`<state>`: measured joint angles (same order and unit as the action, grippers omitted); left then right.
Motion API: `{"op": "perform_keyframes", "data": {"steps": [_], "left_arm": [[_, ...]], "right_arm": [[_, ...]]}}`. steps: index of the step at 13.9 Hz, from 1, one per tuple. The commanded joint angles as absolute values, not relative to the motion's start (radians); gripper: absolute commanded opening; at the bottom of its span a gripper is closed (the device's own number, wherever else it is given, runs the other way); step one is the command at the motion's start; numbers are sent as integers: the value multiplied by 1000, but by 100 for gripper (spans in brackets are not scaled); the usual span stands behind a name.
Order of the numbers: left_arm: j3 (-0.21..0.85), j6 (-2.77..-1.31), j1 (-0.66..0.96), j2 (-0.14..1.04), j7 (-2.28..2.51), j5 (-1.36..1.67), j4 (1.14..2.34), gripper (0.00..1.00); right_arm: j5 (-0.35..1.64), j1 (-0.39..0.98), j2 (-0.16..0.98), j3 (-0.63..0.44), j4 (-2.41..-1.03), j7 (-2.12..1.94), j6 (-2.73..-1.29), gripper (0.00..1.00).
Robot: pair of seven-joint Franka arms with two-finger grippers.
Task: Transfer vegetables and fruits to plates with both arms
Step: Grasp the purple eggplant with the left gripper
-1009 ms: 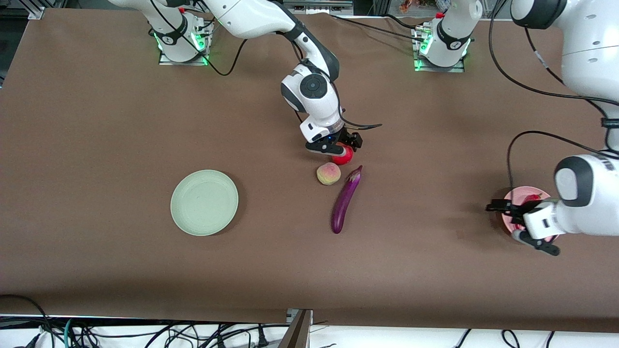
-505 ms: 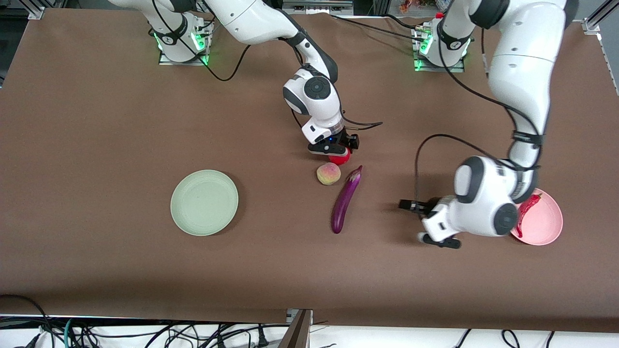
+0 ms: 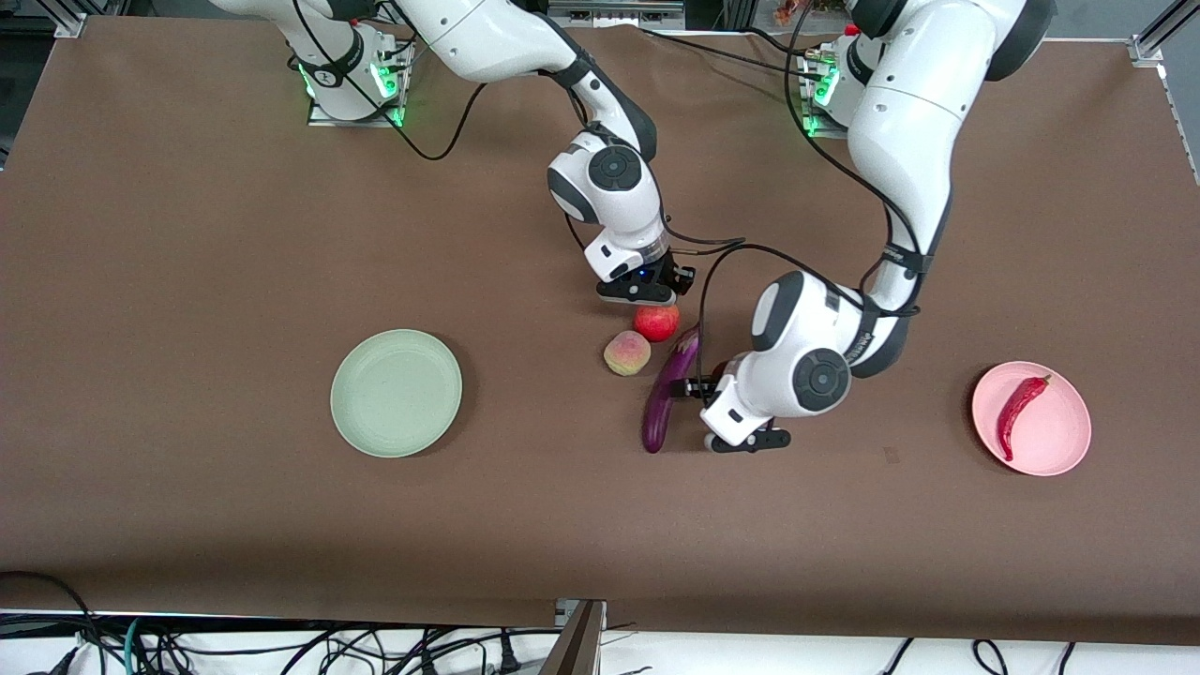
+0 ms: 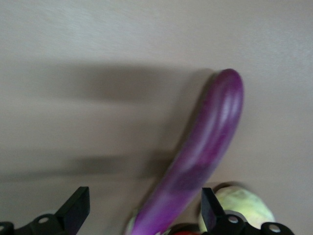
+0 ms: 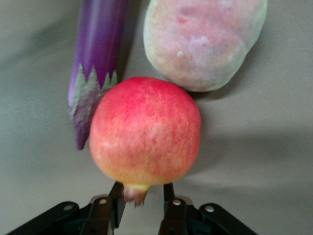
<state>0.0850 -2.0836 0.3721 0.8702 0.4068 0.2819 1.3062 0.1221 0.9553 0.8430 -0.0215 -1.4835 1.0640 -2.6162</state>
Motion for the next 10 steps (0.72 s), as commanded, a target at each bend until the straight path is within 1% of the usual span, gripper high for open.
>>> {"op": "perform_keyframes", "data": {"steps": [1, 3, 4, 5, 7, 8, 10], "left_arm": [[63, -2140, 431, 902, 460, 296, 1298, 100], [64, -2183, 436, 931, 472, 301, 1299, 98], [63, -2222, 457, 942, 471, 295, 1304, 90], [60, -2236, 466, 951, 469, 293, 1308, 74], [52, -2234, 453, 956, 418, 282, 1305, 4], [52, -2229, 437, 951, 379, 275, 1304, 0], [40, -2198, 376, 930, 348, 258, 1296, 0]], "right_arm": [[109, 974, 830, -34, -1493, 1092, -2600, 100], [110, 974, 830, -40, -1491, 1092, -2602, 100], [110, 974, 830, -40, -1493, 1092, -2609, 100], [110, 974, 831, -40, -1493, 1092, -2618, 100], [109, 974, 836, -46, -1493, 1092, -2625, 100], [109, 976, 836, -54, -1493, 1092, -2625, 100], [107, 976, 836, -61, -1493, 1092, -2625, 100]]}}
